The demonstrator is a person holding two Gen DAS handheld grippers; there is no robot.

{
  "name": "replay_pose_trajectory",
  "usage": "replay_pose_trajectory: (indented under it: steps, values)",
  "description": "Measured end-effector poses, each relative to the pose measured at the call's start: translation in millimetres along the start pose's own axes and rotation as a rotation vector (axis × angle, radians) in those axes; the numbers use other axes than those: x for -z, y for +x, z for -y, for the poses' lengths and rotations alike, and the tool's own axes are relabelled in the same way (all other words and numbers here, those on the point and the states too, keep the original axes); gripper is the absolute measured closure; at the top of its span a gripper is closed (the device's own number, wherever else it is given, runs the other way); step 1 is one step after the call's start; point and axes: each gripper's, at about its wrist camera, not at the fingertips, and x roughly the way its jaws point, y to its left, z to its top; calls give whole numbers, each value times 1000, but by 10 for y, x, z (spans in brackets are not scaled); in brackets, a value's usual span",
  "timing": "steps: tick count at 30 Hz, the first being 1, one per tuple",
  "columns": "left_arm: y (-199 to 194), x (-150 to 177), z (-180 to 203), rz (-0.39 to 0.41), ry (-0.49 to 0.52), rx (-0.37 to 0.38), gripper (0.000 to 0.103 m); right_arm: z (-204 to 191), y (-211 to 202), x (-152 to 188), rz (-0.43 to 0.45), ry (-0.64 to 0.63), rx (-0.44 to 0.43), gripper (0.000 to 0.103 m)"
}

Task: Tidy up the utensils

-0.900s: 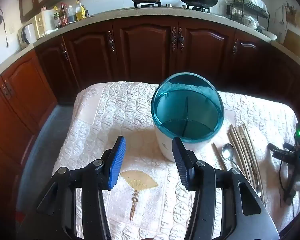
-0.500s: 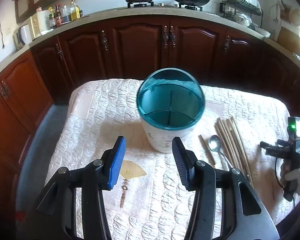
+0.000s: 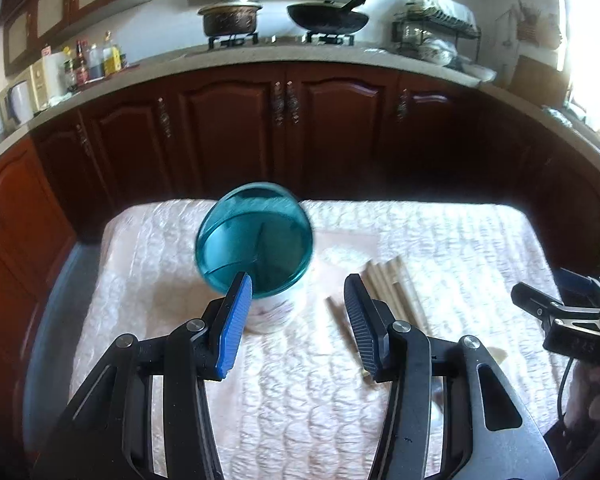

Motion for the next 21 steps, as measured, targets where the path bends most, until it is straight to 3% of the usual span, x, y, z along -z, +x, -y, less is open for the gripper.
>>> replay_pose_trajectory:
  steps: [11,21]
  values:
    - [-250,-106,184,61,18,21,55,-362,-360,-174,131,-29,2,2]
    - [-335,-126,183,82,7,28,55,-493,-490,-234,169,-45,16,2]
